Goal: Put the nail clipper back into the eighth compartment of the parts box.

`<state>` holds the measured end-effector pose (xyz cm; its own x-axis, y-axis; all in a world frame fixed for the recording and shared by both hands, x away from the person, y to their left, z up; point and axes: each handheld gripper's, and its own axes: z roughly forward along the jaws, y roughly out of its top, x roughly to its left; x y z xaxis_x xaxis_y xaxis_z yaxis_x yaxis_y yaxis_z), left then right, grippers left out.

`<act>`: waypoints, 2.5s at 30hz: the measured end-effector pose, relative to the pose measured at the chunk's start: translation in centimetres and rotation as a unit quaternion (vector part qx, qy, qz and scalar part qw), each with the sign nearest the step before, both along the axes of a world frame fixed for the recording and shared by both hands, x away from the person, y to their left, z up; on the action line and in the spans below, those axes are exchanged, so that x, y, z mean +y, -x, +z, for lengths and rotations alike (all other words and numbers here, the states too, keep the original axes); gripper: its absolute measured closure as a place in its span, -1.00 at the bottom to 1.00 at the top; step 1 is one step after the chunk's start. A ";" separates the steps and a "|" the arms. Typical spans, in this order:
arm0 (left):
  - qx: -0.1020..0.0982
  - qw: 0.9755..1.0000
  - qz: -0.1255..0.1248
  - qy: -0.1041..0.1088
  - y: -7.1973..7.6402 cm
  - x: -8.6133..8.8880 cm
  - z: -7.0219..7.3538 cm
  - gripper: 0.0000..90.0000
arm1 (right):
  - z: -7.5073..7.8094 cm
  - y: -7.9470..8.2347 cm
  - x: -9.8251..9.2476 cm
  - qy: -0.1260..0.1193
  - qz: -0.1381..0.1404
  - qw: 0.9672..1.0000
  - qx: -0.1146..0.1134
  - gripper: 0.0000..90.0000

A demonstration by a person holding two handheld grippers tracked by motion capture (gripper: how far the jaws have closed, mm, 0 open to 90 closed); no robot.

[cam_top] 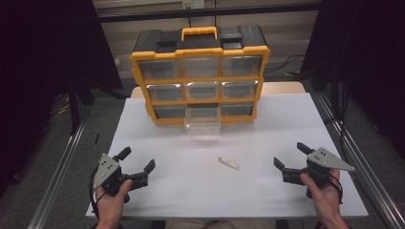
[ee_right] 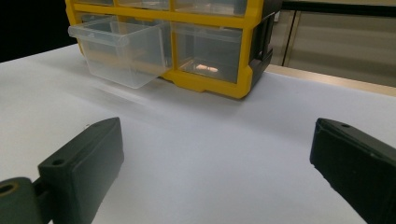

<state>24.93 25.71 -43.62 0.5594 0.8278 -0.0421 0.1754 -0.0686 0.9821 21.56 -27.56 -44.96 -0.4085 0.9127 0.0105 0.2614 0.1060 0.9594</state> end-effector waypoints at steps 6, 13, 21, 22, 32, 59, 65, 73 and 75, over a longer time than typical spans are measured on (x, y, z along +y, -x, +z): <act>-0.005 1.000 0.004 -0.004 -0.1 0.2 0.0 -0.94 | -0.1 0.0 0.0 -0.002 0.007 1.000 0.008 -0.96; 0.003 1.000 0.002 0.009 -0.2 0.3 -0.1 -0.94 | -0.2 -0.3 0.4 0.004 0.003 1.000 0.020 -0.96; 0.004 1.000 -0.001 0.001 -0.1 0.2 -0.1 -0.94 | -0.3 -0.5 1.2 0.005 0.030 0.998 0.048 -0.93; 0.004 1.000 -0.001 0.003 -0.1 0.2 -0.1 -0.94 | -0.2 -0.5 1.5 0.006 0.042 0.998 0.054 -0.93; 0.004 1.000 -0.002 0.001 0.0 0.0 0.0 -0.94 | 0.1 -1.1 2.9 0.015 0.093 0.992 0.087 -0.92; 0.001 1.000 -0.001 -0.001 -0.1 0.2 0.0 -0.93 | 1.6 -4.7 9.3 0.012 0.231 0.961 0.150 -0.82; -0.004 1.000 -0.003 0.003 -0.1 0.3 0.0 -0.93 | 1.8 -6.0 10.7 0.023 0.251 0.951 0.178 -0.79; -0.006 1.000 -0.008 0.005 0.0 0.3 0.0 -0.93 | 1.7 -8.0 12.6 0.073 0.267 0.938 0.207 -0.79; -0.006 1.000 -0.009 0.000 0.0 0.3 0.0 -0.93 | 1.6 -8.5 12.9 0.078 0.271 0.935 0.217 -0.83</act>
